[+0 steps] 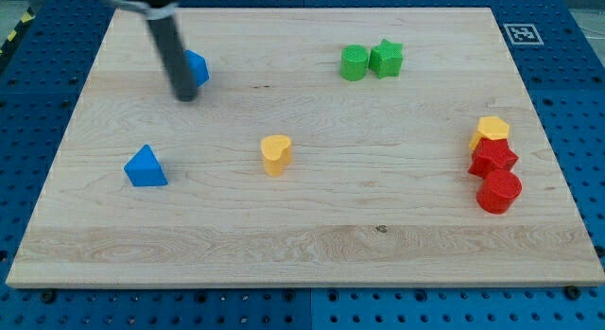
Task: Move the blue cube to the left of green circle
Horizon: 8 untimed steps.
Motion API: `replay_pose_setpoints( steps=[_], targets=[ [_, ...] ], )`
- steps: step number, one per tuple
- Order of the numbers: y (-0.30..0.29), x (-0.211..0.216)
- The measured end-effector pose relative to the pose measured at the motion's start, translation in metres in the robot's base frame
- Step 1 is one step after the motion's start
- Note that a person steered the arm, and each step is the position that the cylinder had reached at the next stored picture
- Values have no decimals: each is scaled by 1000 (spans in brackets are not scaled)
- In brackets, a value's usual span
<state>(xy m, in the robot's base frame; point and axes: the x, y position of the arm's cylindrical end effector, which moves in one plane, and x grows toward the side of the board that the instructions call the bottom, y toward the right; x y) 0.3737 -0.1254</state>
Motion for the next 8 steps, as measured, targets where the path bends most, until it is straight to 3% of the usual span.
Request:
replay_pose_setpoints(
  steps=[1,3,4,6,7,8],
  targets=[
    [28,-6],
    [-67,10],
    [-80,-16],
    [36,-22],
    [67,-22],
    [22,-21]
  ],
)
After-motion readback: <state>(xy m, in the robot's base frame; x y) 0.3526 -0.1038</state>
